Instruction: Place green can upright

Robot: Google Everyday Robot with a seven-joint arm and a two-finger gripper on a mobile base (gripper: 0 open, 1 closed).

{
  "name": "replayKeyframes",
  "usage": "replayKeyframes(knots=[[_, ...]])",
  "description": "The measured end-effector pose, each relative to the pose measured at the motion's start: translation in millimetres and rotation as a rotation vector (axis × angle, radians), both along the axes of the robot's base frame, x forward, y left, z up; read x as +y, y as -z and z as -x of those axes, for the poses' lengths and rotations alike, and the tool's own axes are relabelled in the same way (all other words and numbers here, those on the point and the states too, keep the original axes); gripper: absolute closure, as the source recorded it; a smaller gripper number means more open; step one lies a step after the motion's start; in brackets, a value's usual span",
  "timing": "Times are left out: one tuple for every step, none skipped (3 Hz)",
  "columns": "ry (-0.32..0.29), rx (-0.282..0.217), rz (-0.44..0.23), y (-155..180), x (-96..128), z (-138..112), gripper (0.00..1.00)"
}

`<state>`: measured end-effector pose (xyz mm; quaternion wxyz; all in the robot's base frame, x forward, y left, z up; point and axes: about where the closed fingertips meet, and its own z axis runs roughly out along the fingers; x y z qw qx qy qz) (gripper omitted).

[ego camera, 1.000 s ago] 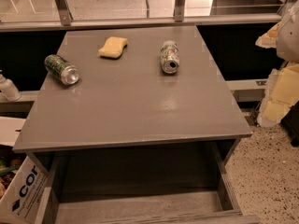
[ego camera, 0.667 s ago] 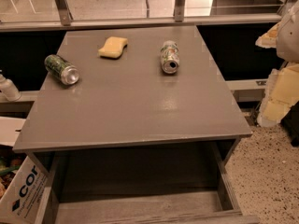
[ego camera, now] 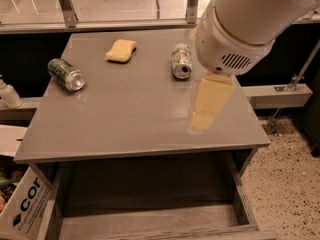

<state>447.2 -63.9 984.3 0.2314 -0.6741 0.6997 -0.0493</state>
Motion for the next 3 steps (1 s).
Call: replayKeyframes(knots=[[-0.002, -0.008, 0.0, -4, 1, 2, 0.0], [-0.001, -0.036, -0.009, -7, 1, -6, 0.0], [0.002, -0.048, -0.009, -3, 11, -40, 0.0]])
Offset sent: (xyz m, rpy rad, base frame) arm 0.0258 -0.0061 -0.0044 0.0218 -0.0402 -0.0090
